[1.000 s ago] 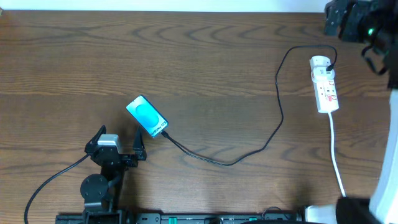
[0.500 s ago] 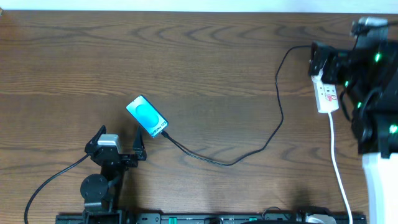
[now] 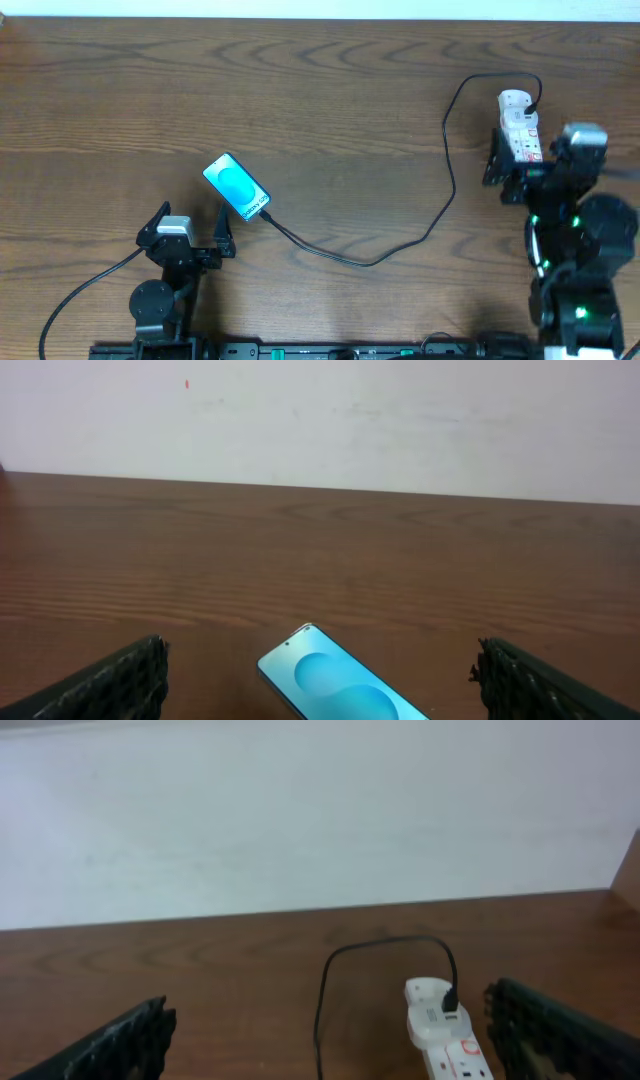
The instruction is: Plug charger to phone and switch on socket
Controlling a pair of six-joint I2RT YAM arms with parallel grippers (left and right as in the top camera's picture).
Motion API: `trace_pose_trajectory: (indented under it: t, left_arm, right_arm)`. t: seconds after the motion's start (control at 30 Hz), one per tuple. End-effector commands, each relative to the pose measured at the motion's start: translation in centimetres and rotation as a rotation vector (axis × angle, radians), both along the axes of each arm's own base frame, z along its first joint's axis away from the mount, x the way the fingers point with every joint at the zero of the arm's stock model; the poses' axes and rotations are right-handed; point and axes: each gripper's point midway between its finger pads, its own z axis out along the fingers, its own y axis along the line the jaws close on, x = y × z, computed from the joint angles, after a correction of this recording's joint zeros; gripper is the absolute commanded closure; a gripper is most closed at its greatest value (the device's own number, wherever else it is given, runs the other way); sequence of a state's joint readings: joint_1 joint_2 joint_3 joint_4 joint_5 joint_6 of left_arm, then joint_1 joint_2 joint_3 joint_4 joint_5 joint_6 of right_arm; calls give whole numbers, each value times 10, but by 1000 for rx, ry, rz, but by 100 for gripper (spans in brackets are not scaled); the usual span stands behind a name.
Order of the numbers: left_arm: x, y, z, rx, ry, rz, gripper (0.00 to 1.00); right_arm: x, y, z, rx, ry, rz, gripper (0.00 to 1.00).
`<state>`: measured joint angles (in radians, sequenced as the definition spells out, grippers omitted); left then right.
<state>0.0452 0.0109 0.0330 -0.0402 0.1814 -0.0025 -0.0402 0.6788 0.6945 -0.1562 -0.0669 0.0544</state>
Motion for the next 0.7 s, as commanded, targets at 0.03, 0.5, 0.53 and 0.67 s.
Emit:
trace_pose_trajectory:
  t: [0.03,0.5,0.53,0.67]
  left_arm:
    - [0,0,-16,3,35,-4,2]
    - [0,0,-16,3,35,-4,2]
    - [0,0,-16,3,35,-4,2]
    - [0,0,-16,3,35,-4,2]
  right_arm:
    - [-14,3,-16,-19,-30,10,1]
    - [-43,4,-64,-23,-142,10,1]
    - [-44,4,-68,-24,-148,9,1]
    - [-50,4,-84,-25,-174,9,1]
